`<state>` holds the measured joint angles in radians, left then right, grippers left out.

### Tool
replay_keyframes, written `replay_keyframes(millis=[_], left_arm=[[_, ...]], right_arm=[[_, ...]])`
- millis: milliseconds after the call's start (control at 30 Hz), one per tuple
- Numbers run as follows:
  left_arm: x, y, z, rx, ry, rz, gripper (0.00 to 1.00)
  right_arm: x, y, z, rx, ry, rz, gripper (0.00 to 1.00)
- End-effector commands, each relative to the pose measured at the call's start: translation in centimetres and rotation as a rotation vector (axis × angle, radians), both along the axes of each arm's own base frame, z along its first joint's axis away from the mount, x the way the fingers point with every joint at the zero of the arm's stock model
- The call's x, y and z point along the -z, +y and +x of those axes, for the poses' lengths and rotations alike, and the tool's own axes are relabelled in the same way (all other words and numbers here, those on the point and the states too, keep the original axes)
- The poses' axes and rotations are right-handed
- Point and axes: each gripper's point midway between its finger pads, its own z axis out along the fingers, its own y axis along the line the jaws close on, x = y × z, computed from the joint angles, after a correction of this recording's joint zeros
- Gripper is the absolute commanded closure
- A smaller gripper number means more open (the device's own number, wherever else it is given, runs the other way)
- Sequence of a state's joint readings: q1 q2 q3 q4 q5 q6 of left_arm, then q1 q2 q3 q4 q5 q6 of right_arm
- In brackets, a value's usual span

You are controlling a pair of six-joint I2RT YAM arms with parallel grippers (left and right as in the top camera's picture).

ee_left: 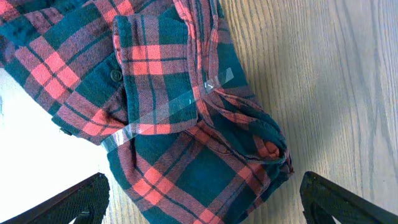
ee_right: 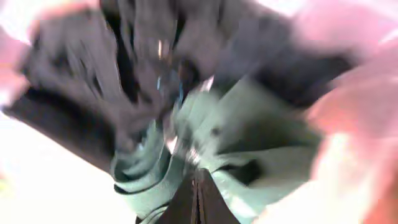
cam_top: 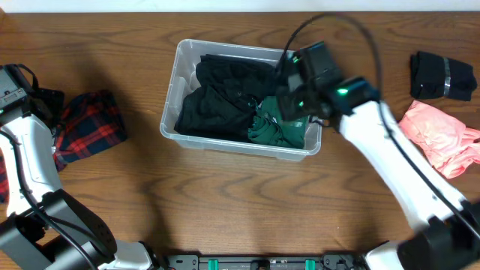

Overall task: Pack container
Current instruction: 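Press the green shirt down in the container and open the right gripper, then move the right gripper over the black folded cloth at top right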

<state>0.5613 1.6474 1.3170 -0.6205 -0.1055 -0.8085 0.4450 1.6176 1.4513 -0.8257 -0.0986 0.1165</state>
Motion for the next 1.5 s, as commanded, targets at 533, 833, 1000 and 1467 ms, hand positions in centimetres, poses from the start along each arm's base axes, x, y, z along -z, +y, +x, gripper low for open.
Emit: replay_keyframes(millis=[533,833,1000,1467], left_arm=[[0.3,0.4,-0.3,-0.014,0.013,0.006,0.02],[0.3,0.4,-0.3,-0.014,0.013,0.006,0.02],[0.3,0.4,-0.3,-0.014,0.013,0.006,0.02],[0.3,0.4,-0.3,-0.014,0.013,0.006,0.02]], right_arm=[[6.3,-3.9,1.2,0.105,0.148,-0.180,0.99],[14.1,-3.5,2.6,0.091,0.258,-0.241,0.99],[13.8,-3.3,3.1,0.092,0.243,-0.232,0.98],[-7.2,-12.5,5.7,0.417,-0.217,-0.077,0.72]])
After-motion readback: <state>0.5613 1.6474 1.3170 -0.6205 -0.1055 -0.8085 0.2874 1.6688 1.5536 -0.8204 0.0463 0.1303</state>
